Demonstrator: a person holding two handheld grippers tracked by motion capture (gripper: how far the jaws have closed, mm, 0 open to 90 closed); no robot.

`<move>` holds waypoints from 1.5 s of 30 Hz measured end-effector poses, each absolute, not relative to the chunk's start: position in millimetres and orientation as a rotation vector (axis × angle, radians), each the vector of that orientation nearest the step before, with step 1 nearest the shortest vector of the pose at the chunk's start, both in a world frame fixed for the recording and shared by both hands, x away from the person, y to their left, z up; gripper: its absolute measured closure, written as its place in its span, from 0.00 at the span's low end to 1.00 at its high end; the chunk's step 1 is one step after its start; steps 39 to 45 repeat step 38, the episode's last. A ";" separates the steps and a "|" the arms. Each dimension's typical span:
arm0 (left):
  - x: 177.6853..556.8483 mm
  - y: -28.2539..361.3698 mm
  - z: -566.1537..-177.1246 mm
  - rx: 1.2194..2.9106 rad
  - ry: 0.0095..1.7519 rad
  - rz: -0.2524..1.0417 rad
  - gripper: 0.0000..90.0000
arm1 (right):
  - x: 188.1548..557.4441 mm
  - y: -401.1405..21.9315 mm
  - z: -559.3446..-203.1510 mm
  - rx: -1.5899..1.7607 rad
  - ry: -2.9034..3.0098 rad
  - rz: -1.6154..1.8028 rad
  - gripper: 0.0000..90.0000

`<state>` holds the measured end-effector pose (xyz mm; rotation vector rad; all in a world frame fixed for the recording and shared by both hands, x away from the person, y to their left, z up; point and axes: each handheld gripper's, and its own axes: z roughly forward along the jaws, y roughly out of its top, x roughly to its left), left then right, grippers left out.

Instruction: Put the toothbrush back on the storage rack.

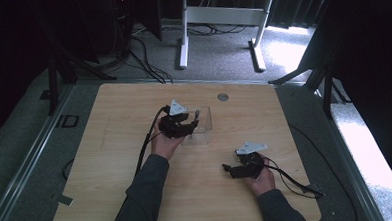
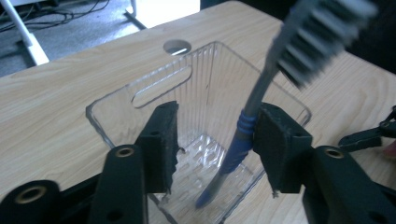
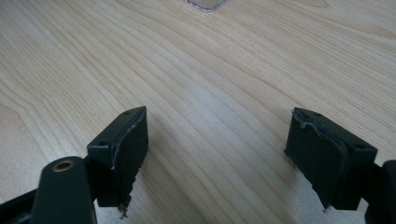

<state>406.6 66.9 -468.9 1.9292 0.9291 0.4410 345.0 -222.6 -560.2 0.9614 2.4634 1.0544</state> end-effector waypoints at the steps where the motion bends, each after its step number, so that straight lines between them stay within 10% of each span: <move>1: 405.4 67.3 -468.3 1.923 0.919 0.436 0.53 | 345.0 -222.6 -560.2 0.961 2.463 1.054 0.23; 45: 356.1 111.5 -469.0 1.910 0.840 0.434 0.38 | 345.2 -222.6 -560.4 0.958 2.461 1.056 0.23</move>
